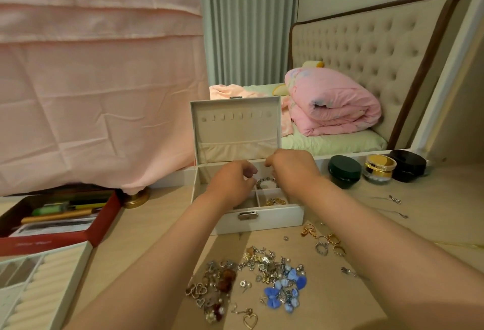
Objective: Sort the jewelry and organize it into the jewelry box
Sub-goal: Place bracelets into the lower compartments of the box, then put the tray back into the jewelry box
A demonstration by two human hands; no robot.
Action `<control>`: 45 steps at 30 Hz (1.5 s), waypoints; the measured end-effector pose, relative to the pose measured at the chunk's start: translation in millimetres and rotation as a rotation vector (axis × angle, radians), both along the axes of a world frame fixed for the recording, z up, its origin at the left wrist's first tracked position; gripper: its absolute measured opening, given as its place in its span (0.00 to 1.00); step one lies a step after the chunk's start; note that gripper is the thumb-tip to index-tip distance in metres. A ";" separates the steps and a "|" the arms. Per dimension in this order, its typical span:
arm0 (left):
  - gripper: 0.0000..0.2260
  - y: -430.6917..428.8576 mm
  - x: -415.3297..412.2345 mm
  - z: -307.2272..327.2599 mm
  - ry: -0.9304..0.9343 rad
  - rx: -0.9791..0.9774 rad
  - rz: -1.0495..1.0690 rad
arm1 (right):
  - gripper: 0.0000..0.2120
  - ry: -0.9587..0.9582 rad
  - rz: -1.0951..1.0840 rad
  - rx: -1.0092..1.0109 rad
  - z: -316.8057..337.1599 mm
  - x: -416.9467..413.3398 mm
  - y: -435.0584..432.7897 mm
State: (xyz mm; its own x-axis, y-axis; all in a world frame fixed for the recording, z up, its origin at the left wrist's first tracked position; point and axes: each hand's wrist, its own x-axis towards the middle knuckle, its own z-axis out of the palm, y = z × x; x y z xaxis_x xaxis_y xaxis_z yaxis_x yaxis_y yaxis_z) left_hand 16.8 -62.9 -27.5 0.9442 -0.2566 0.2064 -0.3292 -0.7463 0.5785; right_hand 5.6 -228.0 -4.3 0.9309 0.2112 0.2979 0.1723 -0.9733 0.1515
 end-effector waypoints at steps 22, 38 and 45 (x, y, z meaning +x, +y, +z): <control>0.07 283.1 -183.0 -25.0 -0.134 0.238 0.578 | 0.17 0.410 0.465 0.429 -18.4 -149.8 286.7; 0.31 318.8 -214.0 -32.0 0.209 0.355 0.809 | 0.26 0.528 0.391 0.207 -37.9 -158.5 269.1; 0.34 308.3 -224.3 -29.5 0.275 -0.002 0.759 | 0.33 0.612 0.322 0.326 -27.9 -174.1 251.6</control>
